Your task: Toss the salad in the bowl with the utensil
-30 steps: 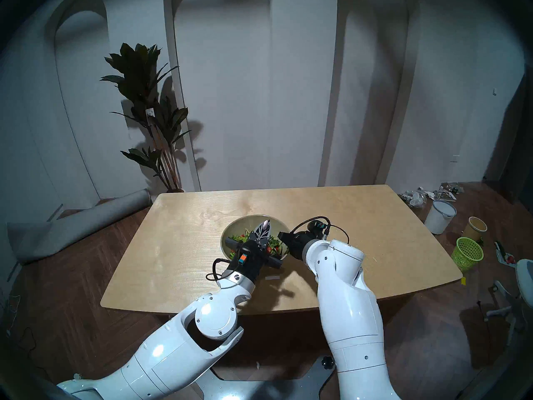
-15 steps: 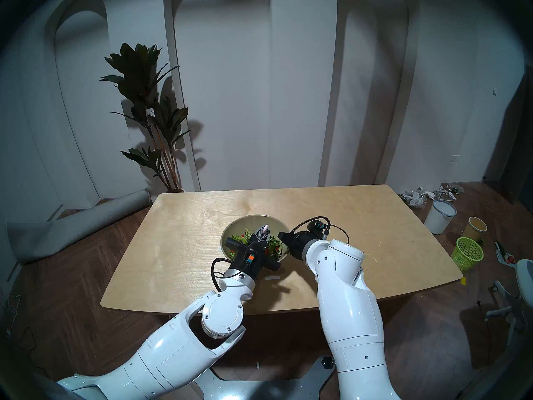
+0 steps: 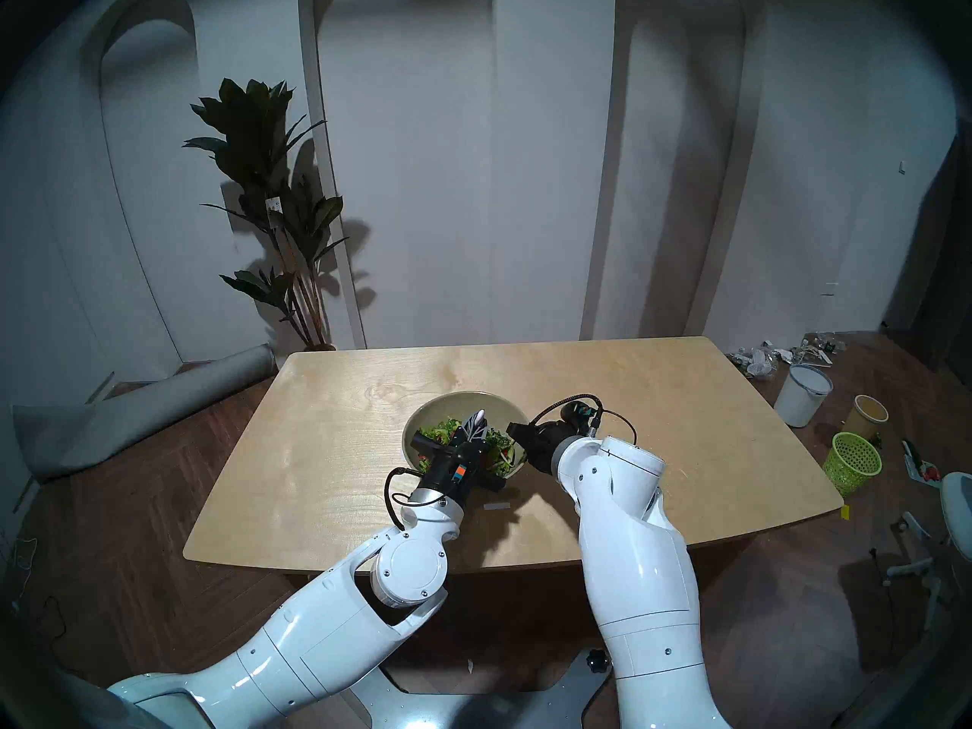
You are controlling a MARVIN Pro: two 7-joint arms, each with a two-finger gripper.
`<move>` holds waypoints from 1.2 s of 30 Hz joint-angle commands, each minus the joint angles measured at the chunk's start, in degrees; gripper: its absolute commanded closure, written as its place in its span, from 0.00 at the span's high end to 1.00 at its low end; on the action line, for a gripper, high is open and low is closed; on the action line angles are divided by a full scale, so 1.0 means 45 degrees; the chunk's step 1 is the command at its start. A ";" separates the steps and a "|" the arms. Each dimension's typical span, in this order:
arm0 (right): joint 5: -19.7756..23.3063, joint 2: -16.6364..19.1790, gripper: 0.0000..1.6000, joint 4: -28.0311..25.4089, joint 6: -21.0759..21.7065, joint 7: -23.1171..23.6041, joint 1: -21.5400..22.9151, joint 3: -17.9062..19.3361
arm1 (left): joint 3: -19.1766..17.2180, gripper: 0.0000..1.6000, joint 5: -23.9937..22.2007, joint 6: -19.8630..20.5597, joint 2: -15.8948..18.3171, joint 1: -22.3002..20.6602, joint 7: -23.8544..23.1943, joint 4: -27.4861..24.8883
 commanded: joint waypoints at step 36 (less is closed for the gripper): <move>0.0020 -0.0005 0.00 -0.0298 -0.0006 0.0024 0.0097 0.0006 | -0.1394 0.00 -0.2346 0.0915 0.0952 0.0457 -0.0584 -0.3070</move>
